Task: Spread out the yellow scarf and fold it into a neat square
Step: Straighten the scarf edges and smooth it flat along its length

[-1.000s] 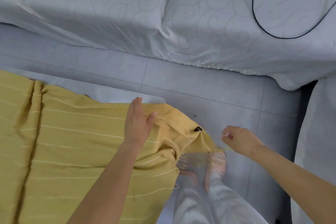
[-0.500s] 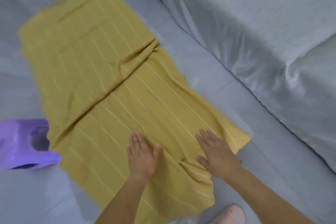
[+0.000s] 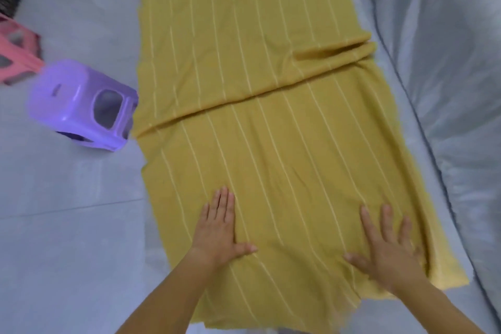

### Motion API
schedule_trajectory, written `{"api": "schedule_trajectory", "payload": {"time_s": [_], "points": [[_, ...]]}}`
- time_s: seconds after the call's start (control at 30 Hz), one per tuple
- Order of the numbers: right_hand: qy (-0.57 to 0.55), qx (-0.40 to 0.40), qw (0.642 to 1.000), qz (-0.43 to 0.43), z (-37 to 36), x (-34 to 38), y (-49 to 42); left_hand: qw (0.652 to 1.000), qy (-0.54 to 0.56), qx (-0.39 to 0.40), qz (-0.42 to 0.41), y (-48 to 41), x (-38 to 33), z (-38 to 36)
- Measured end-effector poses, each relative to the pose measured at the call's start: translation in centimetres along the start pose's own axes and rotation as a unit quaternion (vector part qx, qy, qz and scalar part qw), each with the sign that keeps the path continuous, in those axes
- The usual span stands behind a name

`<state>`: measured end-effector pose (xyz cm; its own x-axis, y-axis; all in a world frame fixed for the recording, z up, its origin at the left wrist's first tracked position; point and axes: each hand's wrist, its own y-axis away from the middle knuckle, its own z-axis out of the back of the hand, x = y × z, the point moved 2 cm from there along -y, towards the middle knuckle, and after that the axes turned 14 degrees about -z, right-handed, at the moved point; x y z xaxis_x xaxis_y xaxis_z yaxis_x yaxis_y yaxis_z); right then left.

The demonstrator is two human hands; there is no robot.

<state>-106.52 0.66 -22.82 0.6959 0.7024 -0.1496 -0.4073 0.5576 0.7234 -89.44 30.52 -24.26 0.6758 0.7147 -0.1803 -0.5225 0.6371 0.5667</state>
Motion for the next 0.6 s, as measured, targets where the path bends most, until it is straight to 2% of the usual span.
{"api": "schedule_trajectory", "payload": {"time_s": [0.13, 0.23, 0.33, 0.37, 0.47, 0.57, 0.6], "points": [[0.023, 0.046, 0.998, -0.046, -0.3, -1.5, 2.2, 1.0, 0.009, -0.005, -0.026, 2.0, 0.4, -1.6], [0.058, 0.037, 0.996, -0.061, -0.3, -2.0, 2.5, 0.999, -0.017, -0.003, -0.029, 3.1, 0.9, -2.1], [0.069, 0.03, 0.997, -0.036, -0.3, -2.2, 2.5, 0.999, 0.005, 0.05, -0.018, 4.8, 1.5, -2.6], [0.104, 0.037, 0.994, -0.026, -0.3, -2.3, 2.6, 0.998, 0.017, 0.052, -0.021, 5.4, 1.8, -3.0], [0.083, 0.048, 0.995, -0.003, -3.4, -4.2, 2.6, 0.997, 0.046, 0.067, -0.014, 6.9, 2.4, -4.6], [0.174, -0.128, 0.975, 0.047, -5.2, -4.6, 2.6, 0.995, 0.068, 0.075, -0.014, 8.2, 2.6, -5.3], [0.186, -0.154, 0.968, 0.064, -6.4, -5.2, 1.8, 0.994, 0.07, 0.079, -0.013, 8.5, 2.6, -5.2]]}}
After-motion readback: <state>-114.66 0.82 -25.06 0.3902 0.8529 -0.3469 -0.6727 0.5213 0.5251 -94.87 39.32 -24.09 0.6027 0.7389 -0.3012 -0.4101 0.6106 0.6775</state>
